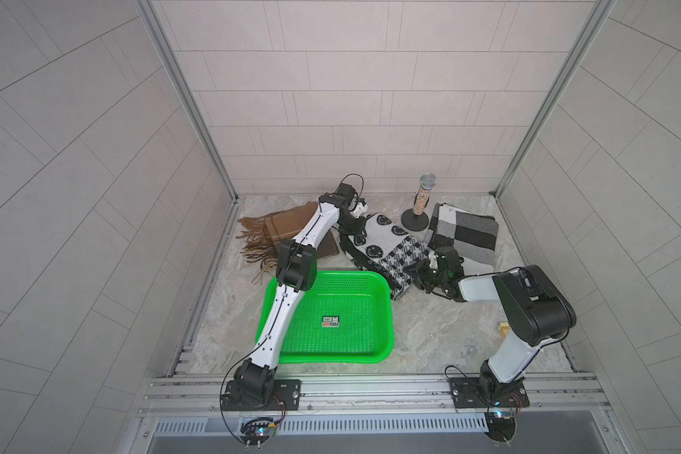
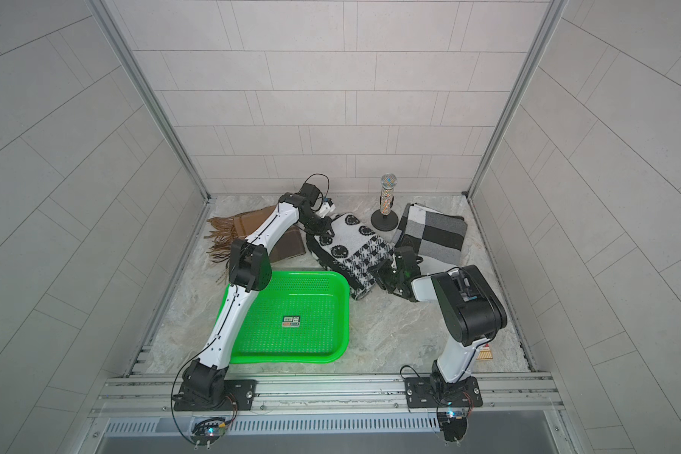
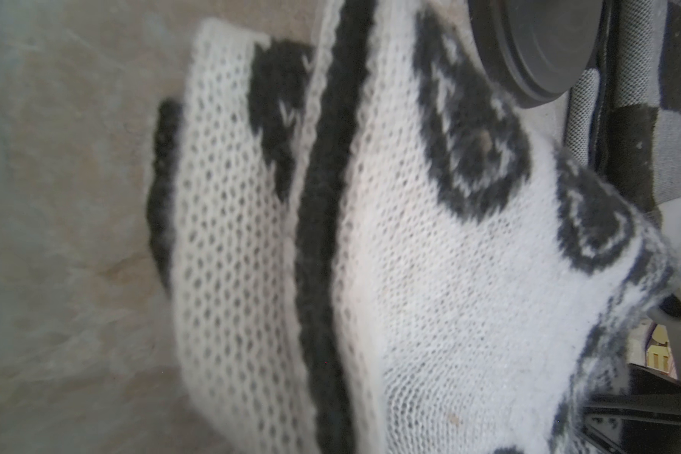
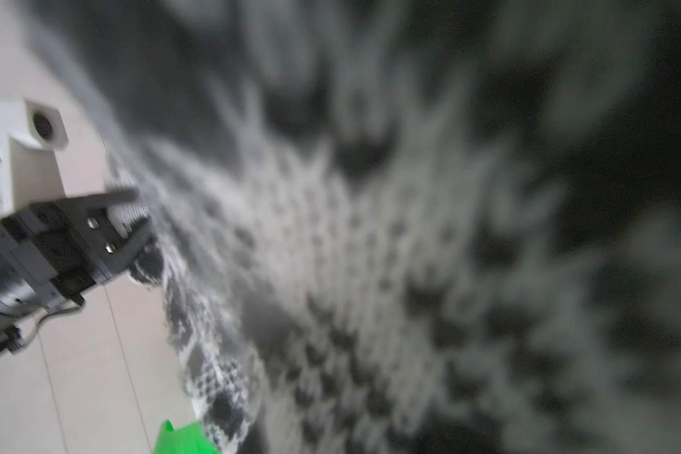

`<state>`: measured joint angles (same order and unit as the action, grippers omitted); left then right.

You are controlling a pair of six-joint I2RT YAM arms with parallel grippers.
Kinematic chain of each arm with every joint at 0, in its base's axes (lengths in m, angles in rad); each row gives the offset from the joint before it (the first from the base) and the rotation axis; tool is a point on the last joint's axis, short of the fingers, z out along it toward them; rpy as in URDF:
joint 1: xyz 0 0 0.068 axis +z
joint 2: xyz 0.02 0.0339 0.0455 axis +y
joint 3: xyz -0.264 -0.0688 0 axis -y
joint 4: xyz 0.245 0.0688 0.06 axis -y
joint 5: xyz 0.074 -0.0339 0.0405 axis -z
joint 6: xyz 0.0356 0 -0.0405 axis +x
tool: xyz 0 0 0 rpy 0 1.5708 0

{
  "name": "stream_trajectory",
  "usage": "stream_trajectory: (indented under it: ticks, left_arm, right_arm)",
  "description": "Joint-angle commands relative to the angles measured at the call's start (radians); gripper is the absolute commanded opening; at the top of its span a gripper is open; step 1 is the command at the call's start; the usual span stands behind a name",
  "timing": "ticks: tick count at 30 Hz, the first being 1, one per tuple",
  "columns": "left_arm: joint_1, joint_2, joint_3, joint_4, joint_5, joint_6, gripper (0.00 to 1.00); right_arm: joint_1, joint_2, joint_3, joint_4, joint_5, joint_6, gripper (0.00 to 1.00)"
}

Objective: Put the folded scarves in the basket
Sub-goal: Pick up the scarf at the center of the board.

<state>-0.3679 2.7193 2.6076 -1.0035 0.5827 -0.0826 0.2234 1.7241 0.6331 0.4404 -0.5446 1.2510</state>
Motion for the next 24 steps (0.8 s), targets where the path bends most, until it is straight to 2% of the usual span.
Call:
stream_trajectory:
  ticks: [1, 3, 12, 16, 20, 24]
  left_arm:
    - [-0.012, -0.021, 0.041, -0.015, 0.002, -0.082, 0.00]
    - [-0.011, -0.031, 0.053, -0.023, 0.003, -0.107, 0.00]
    - [-0.012, -0.118, 0.058, -0.024, -0.039, -0.215, 0.00]
    - [-0.012, -0.169, 0.059, -0.032, -0.074, -0.255, 0.00]
    - [-0.007, -0.213, 0.077, -0.092, -0.159, -0.312, 0.00]
    - [0.000, -0.265, 0.094, -0.150, -0.181, -0.336, 0.00]
  right_arm:
    - [0.017, 0.013, 0.043, -0.147, 0.058, -0.015, 0.11]
    - [0.024, -0.007, 0.073, -0.208, 0.079, -0.036, 0.00]
    - [0.044, -0.144, 0.228, -0.486, 0.158, -0.133, 0.00]
    - [0.048, -0.168, 0.319, -0.585, 0.147, -0.164, 0.00]
    - [0.057, -0.186, 0.422, -0.690, 0.133, -0.194, 0.00]
    - [0.072, -0.217, 0.513, -0.778, 0.129, -0.225, 0.00]
